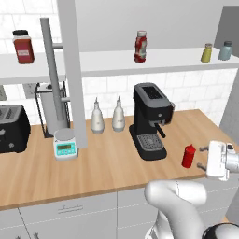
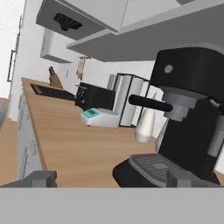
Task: Put the shaker and condiment bottle from the counter next to their counterparts in the cabinet.
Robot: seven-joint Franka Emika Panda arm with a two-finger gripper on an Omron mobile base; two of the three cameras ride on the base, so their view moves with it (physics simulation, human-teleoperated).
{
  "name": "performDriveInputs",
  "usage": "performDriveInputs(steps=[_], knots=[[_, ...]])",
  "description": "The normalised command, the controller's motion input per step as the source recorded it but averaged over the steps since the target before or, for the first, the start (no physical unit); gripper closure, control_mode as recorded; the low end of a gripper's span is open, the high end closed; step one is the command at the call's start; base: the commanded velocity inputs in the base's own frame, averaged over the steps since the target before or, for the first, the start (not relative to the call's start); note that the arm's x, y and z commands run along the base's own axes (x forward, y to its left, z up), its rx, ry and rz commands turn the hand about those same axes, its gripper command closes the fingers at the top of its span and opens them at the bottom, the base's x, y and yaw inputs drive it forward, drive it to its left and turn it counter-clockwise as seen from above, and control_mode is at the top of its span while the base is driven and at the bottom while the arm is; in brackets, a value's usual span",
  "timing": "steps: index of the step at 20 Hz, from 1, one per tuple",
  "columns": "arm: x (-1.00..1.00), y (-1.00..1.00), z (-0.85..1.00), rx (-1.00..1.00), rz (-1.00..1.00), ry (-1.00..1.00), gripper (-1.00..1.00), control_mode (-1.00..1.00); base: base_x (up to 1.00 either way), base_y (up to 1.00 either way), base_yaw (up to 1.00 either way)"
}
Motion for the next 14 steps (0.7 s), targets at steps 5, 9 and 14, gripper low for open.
performDriveInputs(steps=[5,9,14], knots=[[0.52,0.00,0.00,0.00,0.00,0.00,-1.00,-1.00,0.00,0.00,0.00],[0.18,-0.04,0.00,0.00,0.00,0.00,-1.00,-1.00,0.00,0.00,0.00],[0.15,-0.12,0.00,0.00,0.00,0.00,-1.00,-1.00,0.00,0.00,0.00]])
